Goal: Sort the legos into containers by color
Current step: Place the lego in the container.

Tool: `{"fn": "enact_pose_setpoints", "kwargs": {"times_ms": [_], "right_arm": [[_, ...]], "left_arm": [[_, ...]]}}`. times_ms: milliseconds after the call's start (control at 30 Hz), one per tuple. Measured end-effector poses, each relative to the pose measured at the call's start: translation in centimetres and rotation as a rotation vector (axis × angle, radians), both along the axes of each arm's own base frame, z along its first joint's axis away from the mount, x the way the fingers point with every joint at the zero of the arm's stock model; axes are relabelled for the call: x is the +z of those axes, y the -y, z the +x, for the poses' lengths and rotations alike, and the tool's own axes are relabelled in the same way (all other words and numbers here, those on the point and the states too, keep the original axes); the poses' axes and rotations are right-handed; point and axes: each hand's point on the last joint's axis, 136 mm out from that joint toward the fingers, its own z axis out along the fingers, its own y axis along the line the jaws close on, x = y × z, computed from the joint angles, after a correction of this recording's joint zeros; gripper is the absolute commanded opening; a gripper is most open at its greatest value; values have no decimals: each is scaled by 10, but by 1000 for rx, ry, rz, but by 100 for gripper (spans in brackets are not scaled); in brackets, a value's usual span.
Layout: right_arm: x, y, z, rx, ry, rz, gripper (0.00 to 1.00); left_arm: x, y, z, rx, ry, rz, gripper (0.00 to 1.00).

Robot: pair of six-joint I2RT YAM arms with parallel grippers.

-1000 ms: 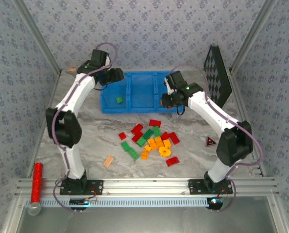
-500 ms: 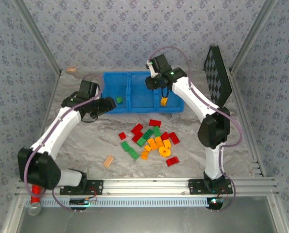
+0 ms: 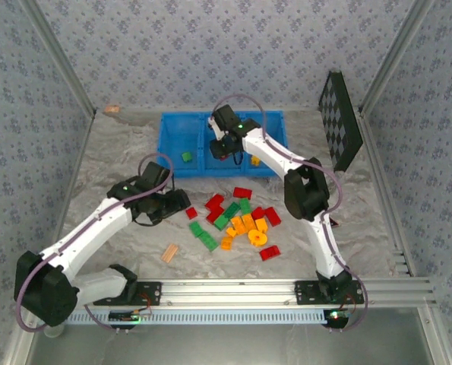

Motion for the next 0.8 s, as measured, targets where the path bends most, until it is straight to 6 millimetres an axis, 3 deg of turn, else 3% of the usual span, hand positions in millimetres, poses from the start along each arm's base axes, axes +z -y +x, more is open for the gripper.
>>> {"fn": "enact_pose_setpoints", "kwargs": {"times_ms": [167,367,600,800], "right_arm": [[-27,1,1,-8,-50,-11,34],[-28,-4,5,-6,-54,-5,36],[-30,-5,3,-5,-66,-1,48],[-35,-4,0,-3,-77,-5,51]], "left_arm": [[-12,6,-18,14,-30,3,74],[-38,14,-34,21,-96,22,75],[-51,26,-29,31,-114,21,75],[-61,31,-23,35,-129,26,76]]}}
